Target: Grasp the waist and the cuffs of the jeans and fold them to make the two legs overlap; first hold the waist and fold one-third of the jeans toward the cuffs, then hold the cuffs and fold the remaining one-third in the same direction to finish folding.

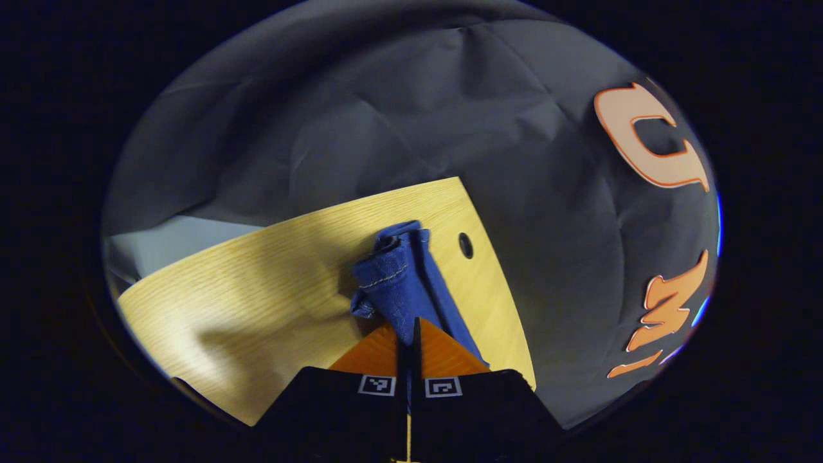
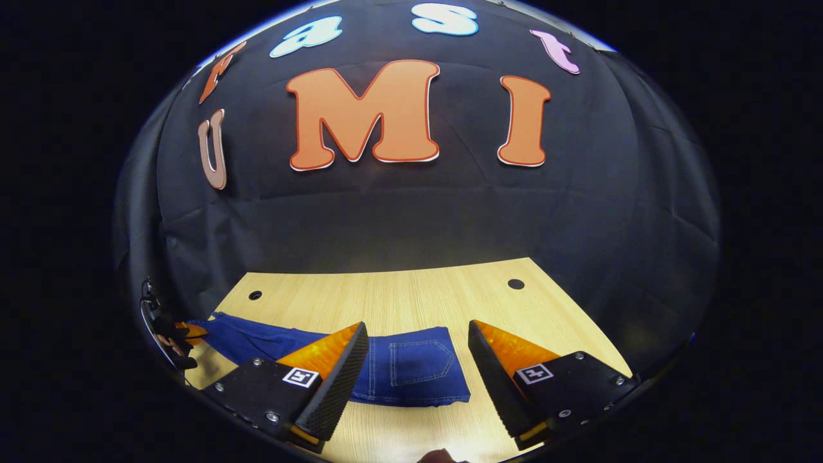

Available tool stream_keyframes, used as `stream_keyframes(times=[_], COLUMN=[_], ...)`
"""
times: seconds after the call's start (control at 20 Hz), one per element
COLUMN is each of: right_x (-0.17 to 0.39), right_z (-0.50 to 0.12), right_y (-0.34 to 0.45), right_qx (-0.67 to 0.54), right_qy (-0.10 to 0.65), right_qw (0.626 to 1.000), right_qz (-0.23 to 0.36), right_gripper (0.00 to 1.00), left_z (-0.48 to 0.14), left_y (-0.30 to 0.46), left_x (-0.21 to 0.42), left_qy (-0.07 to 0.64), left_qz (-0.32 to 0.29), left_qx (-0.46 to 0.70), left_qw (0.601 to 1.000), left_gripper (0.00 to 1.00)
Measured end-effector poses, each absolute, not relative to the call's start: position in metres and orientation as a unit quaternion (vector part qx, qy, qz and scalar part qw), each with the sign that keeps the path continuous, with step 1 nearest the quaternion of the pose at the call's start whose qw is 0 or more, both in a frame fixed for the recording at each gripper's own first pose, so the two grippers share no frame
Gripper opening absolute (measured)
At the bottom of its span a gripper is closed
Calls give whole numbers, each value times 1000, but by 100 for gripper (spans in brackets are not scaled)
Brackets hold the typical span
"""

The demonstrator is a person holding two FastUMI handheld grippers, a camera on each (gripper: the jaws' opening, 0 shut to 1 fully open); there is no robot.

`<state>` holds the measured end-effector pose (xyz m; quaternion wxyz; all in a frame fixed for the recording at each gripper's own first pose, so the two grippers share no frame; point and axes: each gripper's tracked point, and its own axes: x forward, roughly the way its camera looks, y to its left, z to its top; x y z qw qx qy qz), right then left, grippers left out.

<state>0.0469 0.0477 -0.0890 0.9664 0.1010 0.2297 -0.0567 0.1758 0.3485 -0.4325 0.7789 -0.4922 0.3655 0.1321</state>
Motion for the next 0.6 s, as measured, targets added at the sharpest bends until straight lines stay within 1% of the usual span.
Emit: stream_keyframes(times=[0.15, 0.4, 0.6], right_x=[49, 51, 51], right_z=[-88, -89, -89], right_y=[43, 31, 19], right_qx=[105, 121, 132], right_qy=[224, 217, 208], right_qw=[968, 968, 969], right_qz=[-41, -25, -18], right_gripper=[96, 96, 96], left_z=[-390, -323, -272], left_y=[333, 299, 251], left_x=[177, 169, 178], left_qy=[342, 321, 308], left_qz=[115, 65, 20], left_qx=[-468, -421, -375], left_qw=[807, 846, 874], left_gripper=[2, 2, 2])
